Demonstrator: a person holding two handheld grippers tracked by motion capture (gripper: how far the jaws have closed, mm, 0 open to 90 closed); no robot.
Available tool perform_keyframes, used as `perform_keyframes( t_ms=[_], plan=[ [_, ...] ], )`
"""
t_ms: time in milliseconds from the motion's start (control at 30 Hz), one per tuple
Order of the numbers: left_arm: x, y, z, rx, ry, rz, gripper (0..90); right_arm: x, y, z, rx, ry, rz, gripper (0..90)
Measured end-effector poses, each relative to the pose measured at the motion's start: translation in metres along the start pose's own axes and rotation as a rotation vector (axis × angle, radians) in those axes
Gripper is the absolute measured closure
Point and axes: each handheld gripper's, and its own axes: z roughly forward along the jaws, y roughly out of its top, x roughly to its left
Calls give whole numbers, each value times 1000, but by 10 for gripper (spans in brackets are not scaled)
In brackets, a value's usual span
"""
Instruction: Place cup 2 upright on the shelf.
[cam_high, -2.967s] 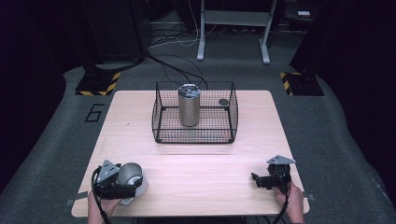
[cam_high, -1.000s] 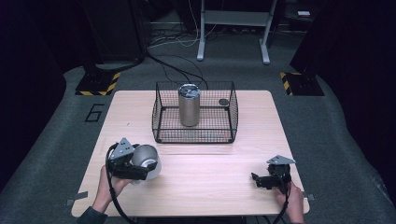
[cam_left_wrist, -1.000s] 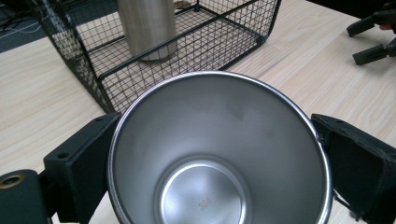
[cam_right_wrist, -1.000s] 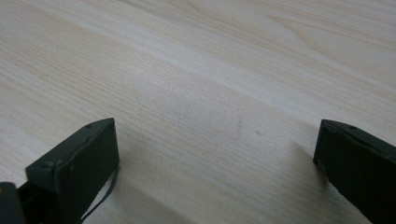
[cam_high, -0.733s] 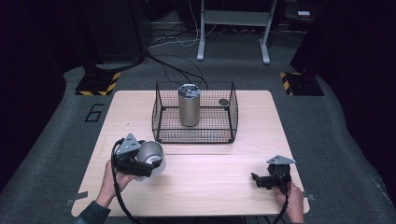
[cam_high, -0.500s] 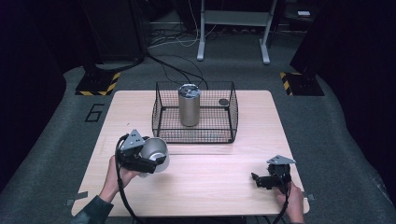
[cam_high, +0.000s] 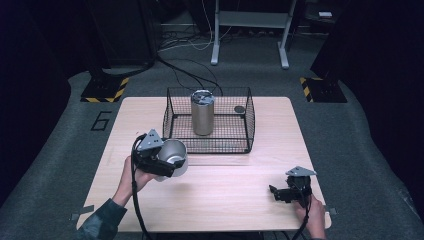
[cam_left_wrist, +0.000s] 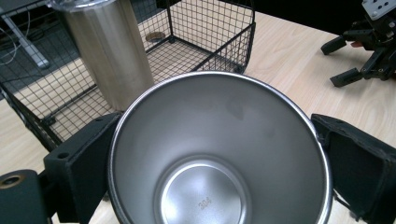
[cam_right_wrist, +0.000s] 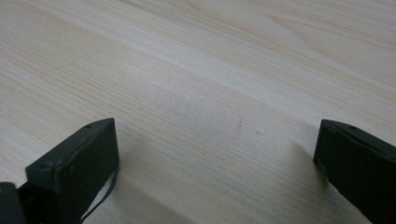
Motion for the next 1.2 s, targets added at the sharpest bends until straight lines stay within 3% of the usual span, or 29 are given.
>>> perform_keyframes(
  t_ms=[300, 967, 1200],
  plan=[
    [6, 12, 10, -10, -25, -3, 60, 0, 0, 0, -4, 1, 1, 0],
    [16, 58, 47, -12, -67, 75, 60, 0, 0, 0, -5, -1, 2, 0],
    [19, 67, 58, -9, -80, 78, 60, 0, 0, 0, -1, 1, 0, 0]
  ],
)
